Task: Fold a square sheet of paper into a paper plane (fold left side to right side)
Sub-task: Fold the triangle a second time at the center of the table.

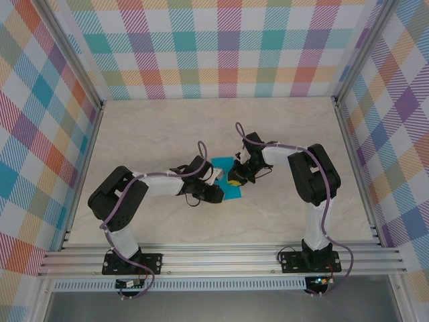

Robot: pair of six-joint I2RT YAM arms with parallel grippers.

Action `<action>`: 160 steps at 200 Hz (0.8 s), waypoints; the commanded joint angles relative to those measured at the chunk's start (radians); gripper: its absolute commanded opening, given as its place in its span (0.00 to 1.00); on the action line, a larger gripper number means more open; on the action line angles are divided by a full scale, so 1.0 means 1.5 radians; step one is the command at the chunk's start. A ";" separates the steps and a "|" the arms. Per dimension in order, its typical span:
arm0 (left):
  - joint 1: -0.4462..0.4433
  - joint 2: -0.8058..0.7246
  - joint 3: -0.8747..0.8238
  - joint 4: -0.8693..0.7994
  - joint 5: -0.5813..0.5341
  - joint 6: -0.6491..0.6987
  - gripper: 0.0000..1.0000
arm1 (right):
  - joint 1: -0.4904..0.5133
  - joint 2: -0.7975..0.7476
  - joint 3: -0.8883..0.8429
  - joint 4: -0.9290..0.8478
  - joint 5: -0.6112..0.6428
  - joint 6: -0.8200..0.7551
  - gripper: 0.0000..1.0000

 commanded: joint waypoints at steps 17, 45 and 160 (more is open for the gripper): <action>-0.005 -0.024 -0.034 -0.112 0.016 0.011 0.18 | 0.003 0.038 -0.020 -0.032 0.053 -0.013 0.11; -0.001 -0.069 -0.016 -0.110 0.026 -0.004 0.18 | 0.003 0.037 -0.019 -0.030 0.050 -0.013 0.11; 0.008 0.042 0.067 -0.060 0.024 -0.021 0.22 | 0.002 0.029 -0.020 -0.025 0.040 -0.017 0.11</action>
